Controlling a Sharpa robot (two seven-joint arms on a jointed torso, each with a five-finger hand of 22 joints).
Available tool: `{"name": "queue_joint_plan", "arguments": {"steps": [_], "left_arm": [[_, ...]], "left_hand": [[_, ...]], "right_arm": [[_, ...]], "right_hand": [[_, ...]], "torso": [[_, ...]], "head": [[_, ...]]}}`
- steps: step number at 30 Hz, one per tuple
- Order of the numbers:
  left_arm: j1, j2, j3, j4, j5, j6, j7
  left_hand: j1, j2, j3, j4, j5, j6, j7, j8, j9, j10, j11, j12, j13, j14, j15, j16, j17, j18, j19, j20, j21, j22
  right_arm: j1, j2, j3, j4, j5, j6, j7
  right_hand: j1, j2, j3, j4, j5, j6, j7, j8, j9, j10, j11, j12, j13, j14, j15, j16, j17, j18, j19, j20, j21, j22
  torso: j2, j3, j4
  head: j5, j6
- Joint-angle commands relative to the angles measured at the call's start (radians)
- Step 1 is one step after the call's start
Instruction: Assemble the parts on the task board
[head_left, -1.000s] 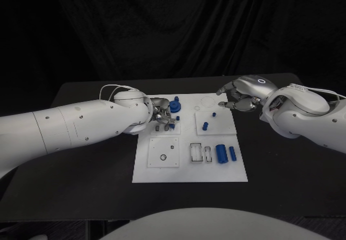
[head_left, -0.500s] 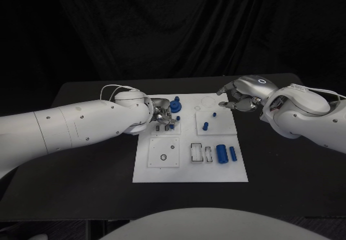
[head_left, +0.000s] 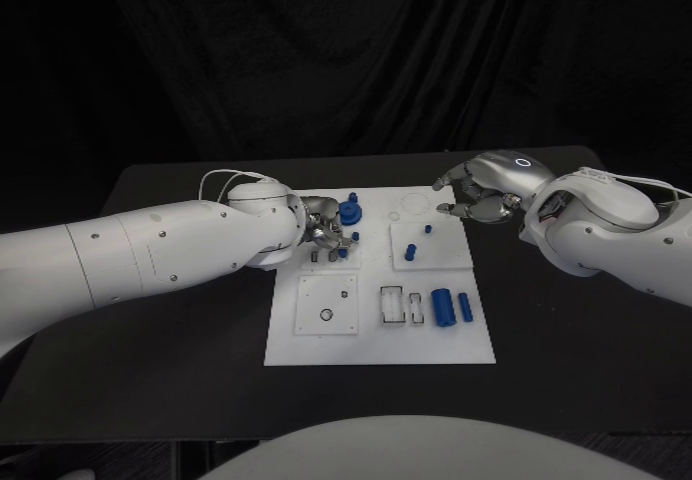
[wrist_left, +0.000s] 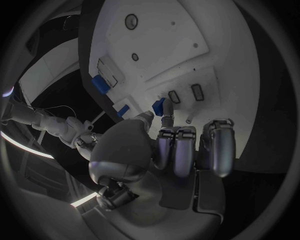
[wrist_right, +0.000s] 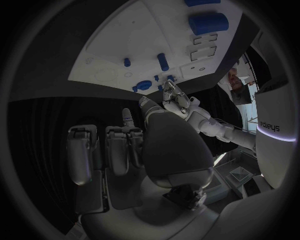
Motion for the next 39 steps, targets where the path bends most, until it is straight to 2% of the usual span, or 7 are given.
{"name": "queue_joint_plan", "arguments": {"steps": [1,18,24,27,33,35,39], "left_arm": [[-0.002,0.003,0.001,0.0,0.001,0.016,0.007],[-0.002,0.007,0.001,-0.002,0.001,0.042,0.003],[-0.002,0.008,0.001,-0.003,0.001,0.048,0.002],[-0.002,0.007,0.001,-0.003,0.001,0.05,0.002],[-0.002,0.005,0.001,-0.004,0.001,0.052,0.002],[-0.002,0.003,0.001,-0.004,0.001,0.051,0.004],[-0.002,0.0,0.001,-0.004,0.001,0.046,0.007]], "left_hand": [[-0.013,0.001,-0.006,0.002,-0.005,0.006,0.0,-0.006,0.001,0.104,0.006,0.003,0.261,0.104,0.007,0.003,0.263,-0.009,-0.003,0.005,-0.003,0.102],[0.008,-0.007,-0.006,-0.018,0.043,0.006,-0.004,-0.015,0.009,0.104,0.003,0.003,0.261,0.104,0.005,0.003,0.263,-0.009,-0.004,0.004,-0.006,0.103],[0.042,-0.012,0.012,-0.043,0.115,0.004,-0.007,-0.021,0.023,0.104,0.0,0.003,0.261,0.104,0.002,0.003,0.263,-0.008,-0.005,0.002,-0.01,0.104],[0.052,-0.013,0.022,-0.052,0.127,0.004,-0.009,-0.022,0.027,0.104,-0.001,0.003,0.261,0.104,0.001,0.003,0.263,-0.008,-0.005,0.001,-0.011,0.104],[0.081,-0.024,0.075,-0.082,0.177,0.002,-0.012,-0.023,0.043,0.104,-0.004,0.003,0.261,0.104,-0.002,0.003,0.263,-0.008,-0.004,-0.002,-0.013,0.107],[0.091,-0.04,0.129,-0.099,0.204,-0.001,-0.013,-0.023,0.056,0.104,-0.006,0.003,0.261,0.104,-0.004,0.003,0.263,-0.008,-0.004,-0.004,-0.015,0.109],[0.074,-0.074,0.228,-0.118,0.213,-0.003,-0.014,-0.018,0.081,0.104,-0.006,0.003,0.261,0.104,-0.005,0.003,0.263,-0.008,-0.003,-0.005,-0.017,0.112]], "right_arm": [[-0.002,0.0,0.001,0.0,-0.003,0.008,-0.019],[-0.002,0.001,0.001,0.0,-0.003,0.016,-0.021],[-0.002,0.002,0.001,-0.001,-0.003,0.019,-0.023],[-0.002,0.002,0.001,-0.001,-0.003,0.021,-0.023],[-0.002,0.002,0.001,-0.002,-0.003,0.022,-0.024],[-0.002,0.002,0.001,-0.002,-0.003,0.023,-0.024],[-0.002,0.002,0.001,-0.002,-0.003,0.023,-0.024]], "right_hand": [[0.007,-0.001,0.0,-0.004,0.003,0.004,0.0,-0.005,-0.001,0.106,0.008,0.003,0.263,0.105,0.005,0.003,0.263,-0.016,0.104,0.005,0.003,0.263],[0.009,0.0,0.003,-0.008,0.013,0.007,0.0,-0.007,-0.003,0.106,0.008,0.003,0.263,0.105,0.005,0.002,0.262,-0.016,0.104,0.005,0.003,0.263],[0.013,0.001,0.009,-0.017,0.03,0.01,0.0,-0.01,-0.006,0.106,0.008,0.003,0.263,0.105,0.005,0.002,0.262,-0.016,0.104,0.005,0.003,0.263],[0.014,0.001,0.011,-0.019,0.036,0.01,0.0,-0.01,-0.007,0.106,0.008,0.003,0.263,0.105,0.005,0.002,0.262,-0.016,0.104,0.005,0.003,0.263],[0.015,0.001,0.014,-0.022,0.044,0.012,0.001,-0.012,-0.008,0.106,0.008,0.003,0.263,0.105,0.005,0.002,0.261,-0.016,0.104,0.004,0.003,0.263],[0.015,0.001,0.014,-0.022,0.044,0.012,0.001,-0.012,-0.008,0.106,0.008,0.003,0.263,0.105,0.005,0.002,0.261,-0.016,0.104,0.004,0.003,0.263],[0.015,0.002,0.015,-0.023,0.048,0.013,0.001,-0.012,-0.009,0.106,0.008,0.003,0.263,0.105,0.005,0.002,0.262,-0.016,0.104,0.004,0.003,0.263]], "torso": [[0.0,0.0002,-0.0006],[-0.001,0.0001,0.0],[0.0,-0.0001,0.0005],[0.0,0.0,0.0007],[0.0,0.0,0.0003],[0.0,-0.0003,0.0002],[0.0,-0.0004,-0.0001]], "head": [[0.0,0.0],[0.002,0.0],[0.002,0.0],[0.002,0.0],[0.001,0.0],[0.002,0.0],[0.003,0.0]]}}
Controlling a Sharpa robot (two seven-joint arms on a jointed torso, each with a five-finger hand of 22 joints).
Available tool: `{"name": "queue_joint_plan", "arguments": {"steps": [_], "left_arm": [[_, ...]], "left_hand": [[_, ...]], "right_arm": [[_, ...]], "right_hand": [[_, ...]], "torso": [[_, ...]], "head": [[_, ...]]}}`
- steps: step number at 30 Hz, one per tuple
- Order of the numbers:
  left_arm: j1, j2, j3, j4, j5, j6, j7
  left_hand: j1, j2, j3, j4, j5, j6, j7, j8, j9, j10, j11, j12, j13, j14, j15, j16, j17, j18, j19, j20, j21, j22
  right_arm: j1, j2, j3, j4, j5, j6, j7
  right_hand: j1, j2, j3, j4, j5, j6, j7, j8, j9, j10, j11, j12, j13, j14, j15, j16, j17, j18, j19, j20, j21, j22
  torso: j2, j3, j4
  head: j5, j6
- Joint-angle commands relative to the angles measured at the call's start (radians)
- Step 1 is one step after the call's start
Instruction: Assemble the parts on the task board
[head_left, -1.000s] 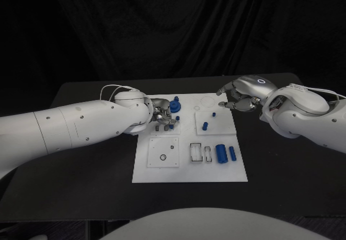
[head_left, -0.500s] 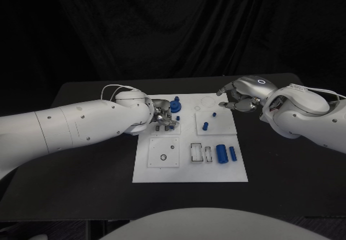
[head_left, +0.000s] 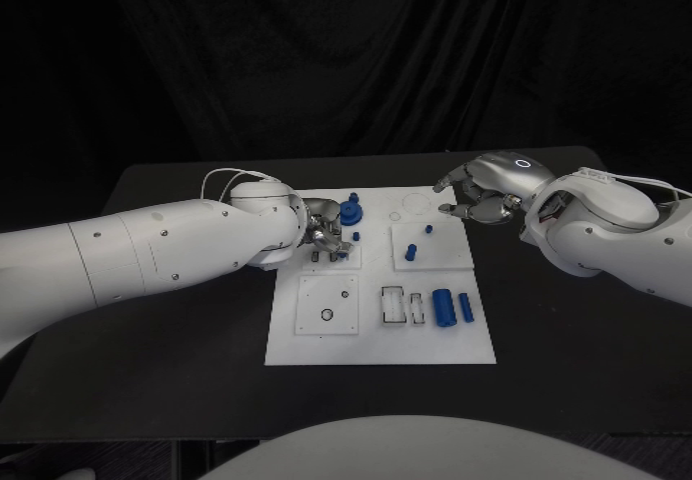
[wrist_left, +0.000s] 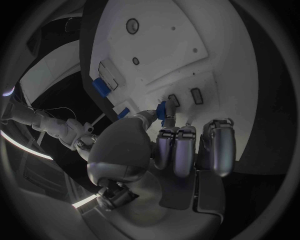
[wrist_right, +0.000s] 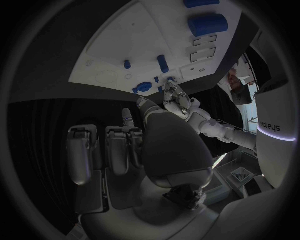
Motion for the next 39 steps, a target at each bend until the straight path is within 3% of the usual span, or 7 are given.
{"name": "queue_joint_plan", "arguments": {"steps": [1,11,19,29,39], "left_arm": [[-0.002,-0.003,-0.001,0.0,0.001,0.009,0.009],[-0.002,-0.033,-0.001,0.019,0.049,-0.058,0.017],[-0.002,-0.09,-0.001,0.06,0.124,-0.132,0.002],[-0.003,-0.134,-0.001,0.105,0.14,-0.222,-0.011],[-0.03,-0.145,-0.001,0.131,0.152,-0.297,-0.015]], "left_hand": [[-0.017,-0.029,0.075,-0.015,0.003,0.001,-0.006,0.003,0.023,0.104,-0.007,0.003,0.261,0.104,-0.004,0.003,0.263,-0.008,-0.002,-0.006,-0.007,0.114],[-0.046,-0.061,0.181,-0.056,-0.003,-0.001,-0.006,0.011,0.057,0.104,-0.007,0.003,0.261,0.104,-0.005,0.003,0.263,-0.008,-0.001,-0.006,-0.011,0.118],[-0.057,-0.064,0.199,-0.061,-0.005,-0.004,-0.004,0.011,0.064,0.104,-0.006,0.003,0.261,0.104,-0.005,0.003,0.263,-0.008,-0.002,-0.006,-0.013,0.118],[-0.075,-0.058,0.211,-0.056,-0.015,-0.005,-0.002,0.012,0.07,0.104,-0.005,0.003,0.261,0.104,-0.004,0.003,0.263,-0.007,-0.003,-0.005,-0.015,0.118],[-0.083,-0.05,0.216,-0.052,-0.007,-0.009,-0.001,0.011,0.074,0.104,-0.004,0.003,0.261,0.104,-0.003,0.003,0.263,-0.007,-0.003,-0.005,-0.015,0.119]], "right_arm": [[-0.002,0.0,0.001,-0.001,-0.003,0.007,-0.018],[-0.003,-0.001,0.001,-0.001,-0.003,0.009,-0.018],[-0.003,-0.009,0.001,0.001,-0.003,0.01,-0.02],[-0.003,-0.01,0.001,0.0,-0.003,0.015,-0.02],[-0.004,-0.012,0.001,0.001,-0.003,0.019,-0.018]], "right_hand": [[0.011,-0.002,0.001,-0.004,0.006,0.006,0.001,-0.004,-0.001,0.106,0.008,0.003,0.263,0.105,0.005,0.002,0.262,-0.016,0.104,0.004,0.003,0.263],[0.011,-0.001,0.004,-0.005,0.011,0.007,0.001,-0.005,-0.002,0.106,0.009,0.003,0.263,0.105,0.005,0.001,0.261,-0.016,0.104,0.004,0.003,0.263],[0.011,0.0,0.004,-0.006,0.012,0.007,0.002,-0.005,-0.002,0.106,0.009,0.003,0.263,0.105,0.005,0.001,0.261,-0.016,0.104,0.005,0.003,0.263],[0.012,0.0,0.005,-0.006,0.015,0.007,0.002,-0.006,-0.003,0.106,0.009,0.003,0.263,0.105,0.005,0.001,0.261,-0.016,0.104,0.005,0.003,0.263],[0.014,0.001,0.011,-0.01,0.025,0.008,0.002,-0.008,-0.005,0.105,0.009,0.002,0.262,0.105,0.005,0.001,0.26,-0.016,0.104,0.005,0.003,0.263]], "torso": [[0.0,-0.0003,-0.0005],[0.0,-0.0003,-0.0004],[0.0,-0.0006,-0.0002],[-0.001,-0.0003,0.0],[0.0,-0.0005,0.0045]], "head": [[0.001,0.0],[0.003,0.0],[0.003,0.0],[0.019,0.0],[0.023,0.0]]}}
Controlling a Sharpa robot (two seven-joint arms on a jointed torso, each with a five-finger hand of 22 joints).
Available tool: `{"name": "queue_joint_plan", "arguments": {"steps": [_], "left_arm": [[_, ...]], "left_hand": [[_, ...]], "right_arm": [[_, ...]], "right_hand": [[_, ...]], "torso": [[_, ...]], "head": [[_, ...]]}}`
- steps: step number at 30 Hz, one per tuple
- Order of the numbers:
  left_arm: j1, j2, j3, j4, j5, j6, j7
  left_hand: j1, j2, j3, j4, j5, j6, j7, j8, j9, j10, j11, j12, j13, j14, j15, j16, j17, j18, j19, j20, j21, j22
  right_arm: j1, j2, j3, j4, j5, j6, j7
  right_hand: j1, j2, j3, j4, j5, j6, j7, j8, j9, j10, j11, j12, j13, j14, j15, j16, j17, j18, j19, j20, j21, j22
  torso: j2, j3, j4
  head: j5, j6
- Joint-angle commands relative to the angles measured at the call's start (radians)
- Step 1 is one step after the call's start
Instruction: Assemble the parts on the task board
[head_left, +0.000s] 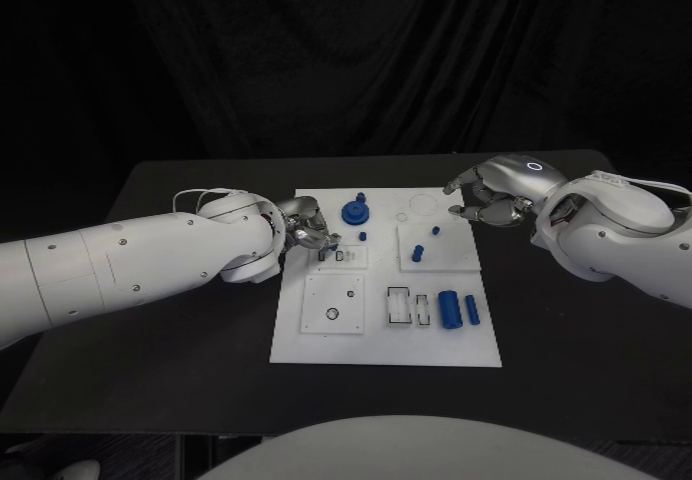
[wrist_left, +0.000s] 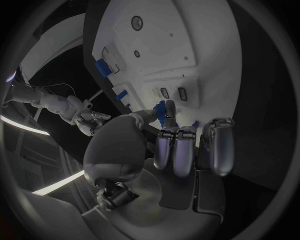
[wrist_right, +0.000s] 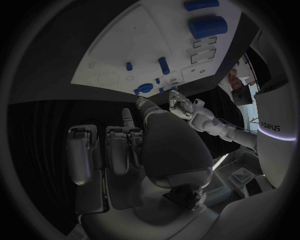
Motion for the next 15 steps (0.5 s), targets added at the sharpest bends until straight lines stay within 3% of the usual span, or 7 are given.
{"name": "queue_joint_plan", "arguments": {"steps": [1,10,15], "left_arm": [[-0.009,-0.001,0.001,0.008,0.022,-0.067,-0.003],[-0.023,-0.002,0.001,0.014,0.023,-0.06,-0.015],[-0.032,0.0,0.001,0.01,0.023,-0.06,-0.016]], "left_hand": [[-0.008,0.008,0.037,-0.031,0.007,-0.007,0.001,0.002,0.002,0.104,-0.004,0.003,0.261,0.104,-0.003,0.003,0.263,-0.008,-0.002,-0.005,-0.003,0.12],[-0.014,0.011,0.035,-0.029,0.014,-0.006,0.002,0.003,0.005,0.104,-0.003,0.003,0.261,0.104,-0.003,0.003,0.263,-0.008,-0.001,-0.004,-0.002,0.121],[-0.016,0.011,0.034,-0.029,0.015,-0.006,0.002,0.003,0.005,0.104,-0.003,0.003,0.261,0.104,-0.003,0.003,0.263,-0.008,0.0,-0.004,-0.002,0.122]], "right_arm": [[-0.003,-0.003,0.001,0.002,-0.003,0.009,-0.016],[-0.004,-0.008,0.001,0.006,-0.003,0.01,-0.017],[-0.004,-0.012,0.001,0.009,-0.003,0.008,-0.016]], "right_hand": [[0.01,-0.002,0.004,-0.003,0.007,0.008,0.002,-0.004,-0.001,0.105,0.009,0.002,0.262,0.105,0.005,0.001,0.26,-0.016,0.104,0.005,0.003,0.263],[0.011,-0.003,0.006,-0.005,0.012,0.008,0.002,-0.004,-0.002,0.103,0.009,0.0,0.26,0.105,0.005,0.001,0.26,-0.016,0.104,0.005,0.003,0.263],[0.012,-0.003,0.007,-0.006,0.013,0.008,0.002,-0.005,-0.003,0.102,0.009,-0.001,0.259,0.104,0.005,0.0,0.259,-0.016,0.104,0.005,0.003,0.263]], "torso": [[0.001,0.0003,0.0016],[0.0,0.0006,0.0026],[0.002,-0.0002,-0.003]], "head": [[0.0,0.0],[-0.001,0.0],[0.007,0.0]]}}
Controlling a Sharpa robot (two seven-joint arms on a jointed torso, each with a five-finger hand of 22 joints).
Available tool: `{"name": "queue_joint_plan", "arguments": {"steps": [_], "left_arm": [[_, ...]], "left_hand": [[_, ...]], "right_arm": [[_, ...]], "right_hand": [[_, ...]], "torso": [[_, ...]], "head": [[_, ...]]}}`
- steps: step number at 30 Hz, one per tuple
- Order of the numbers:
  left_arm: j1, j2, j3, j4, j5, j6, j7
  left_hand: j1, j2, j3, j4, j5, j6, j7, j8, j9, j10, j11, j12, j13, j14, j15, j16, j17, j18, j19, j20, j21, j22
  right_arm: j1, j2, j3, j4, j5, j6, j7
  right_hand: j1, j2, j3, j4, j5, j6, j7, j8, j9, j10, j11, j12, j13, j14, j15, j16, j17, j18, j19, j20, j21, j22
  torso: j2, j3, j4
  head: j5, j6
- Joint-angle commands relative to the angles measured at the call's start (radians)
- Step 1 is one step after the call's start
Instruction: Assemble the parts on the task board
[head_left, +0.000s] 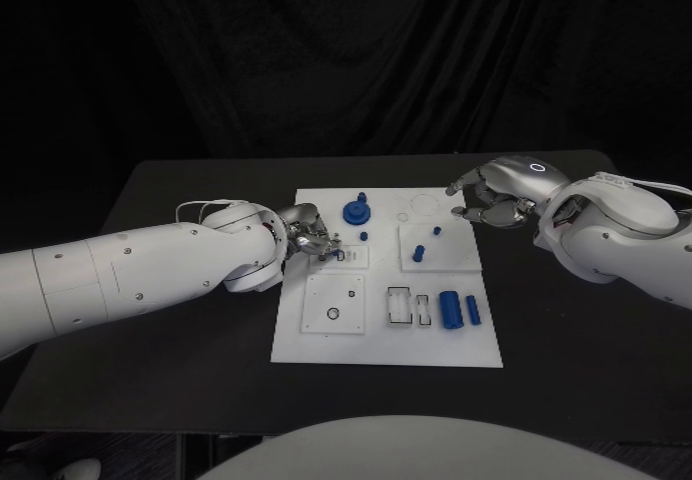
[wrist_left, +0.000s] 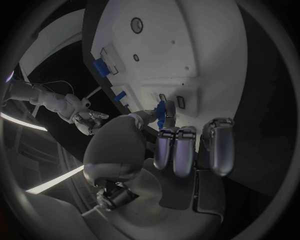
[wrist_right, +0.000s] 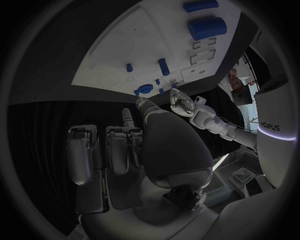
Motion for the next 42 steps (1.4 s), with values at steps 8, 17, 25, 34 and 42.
{"name": "queue_joint_plan", "arguments": {"steps": [8,17,25,34,42], "left_arm": [[-0.013,0.007,0.001,-0.004,0.01,-0.009,0.0],[-0.02,0.014,0.001,-0.018,0.01,-0.003,0.011],[-0.025,0.014,0.001,-0.026,0.01,-0.008,0.017],[-0.026,0.018,0.001,-0.03,0.01,-0.005,0.027],[-0.027,0.024,0.001,-0.032,0.01,0.008,0.028]], "left_hand": [[-0.002,0.011,0.032,-0.029,0.009,-0.002,0.0,0.004,0.003,0.104,-0.003,0.003,0.261,0.104,-0.003,0.003,0.263,-0.009,0.001,-0.004,-0.001,0.123],[-0.007,0.013,0.029,-0.026,0.01,0.0,0.0,0.005,0.004,0.104,-0.004,0.003,0.261,0.104,-0.003,0.003,0.263,-0.008,0.001,-0.004,-0.001,0.123],[-0.017,0.018,0.021,-0.02,0.01,0.001,0.0,0.005,0.007,0.104,-0.003,0.003,0.261,0.104,-0.003,0.003,0.263,-0.008,0.001,-0.004,-0.002,0.123],[-0.026,0.028,0.002,-0.013,-0.006,-0.001,0.0,0.002,0.01,0.104,-0.003,0.003,0.261,0.104,-0.002,0.003,0.263,-0.008,0.0,-0.004,-0.005,0.123],[-0.029,0.033,-0.007,-0.011,-0.017,-0.001,0.0,0.002,0.011,0.104,-0.003,0.003,0.261,0.104,-0.002,0.003,0.263,-0.008,0.0,-0.003,-0.006,0.123]], "right_arm": [[-0.003,-0.004,0.001,0.003,0.007,0.004,-0.014],[-0.003,-0.001,0.001,0.0,0.02,0.005,-0.011],[-0.003,-0.002,0.001,-0.001,0.022,0.007,-0.01],[-0.003,-0.001,0.001,-0.001,0.022,0.008,-0.01],[-0.003,-0.002,0.001,0.001,0.022,0.011,-0.011]], "right_hand": [[0.009,0.0,0.005,-0.004,0.004,0.008,0.002,-0.005,-0.002,0.099,0.007,-0.001,0.258,0.104,0.005,0.0,0.259,-0.016,0.104,0.005,0.003,0.263],[0.01,0.0,0.007,-0.006,0.007,0.009,0.003,-0.006,-0.003,0.096,0.007,-0.004,0.254,0.103,0.005,-0.004,0.253,-0.016,0.104,0.005,0.003,0.263],[0.01,0.0,0.008,-0.007,0.008,0.009,0.003,-0.006,-0.003,0.095,0.007,-0.005,0.252,0.102,0.005,-0.006,0.25,-0.016,0.103,0.005,0.003,0.263],[0.011,0.0,0.009,-0.008,0.009,0.009,0.004,-0.007,-0.003,0.094,0.007,-0.006,0.251,0.102,0.006,-0.007,0.249,-0.015,0.102,0.005,0.0,0.262],[0.011,0.0,0.009,-0.008,0.009,0.009,0.004,-0.007,-0.003,0.094,0.007,-0.006,0.251,0.102,0.006,-0.007,0.249,-0.015,0.102,0.005,0.0,0.262]], "torso": [[0.001,0.0004,-0.0046],[0.0,0.0001,-0.0039],[0.0,-0.0004,-0.0063],[0.0,-0.001,-0.0054],[0.0,0.0002,-0.0056]], "head": [[0.003,0.0],[0.003,0.0],[0.006,0.0],[0.004,0.0],[0.004,0.0]]}}
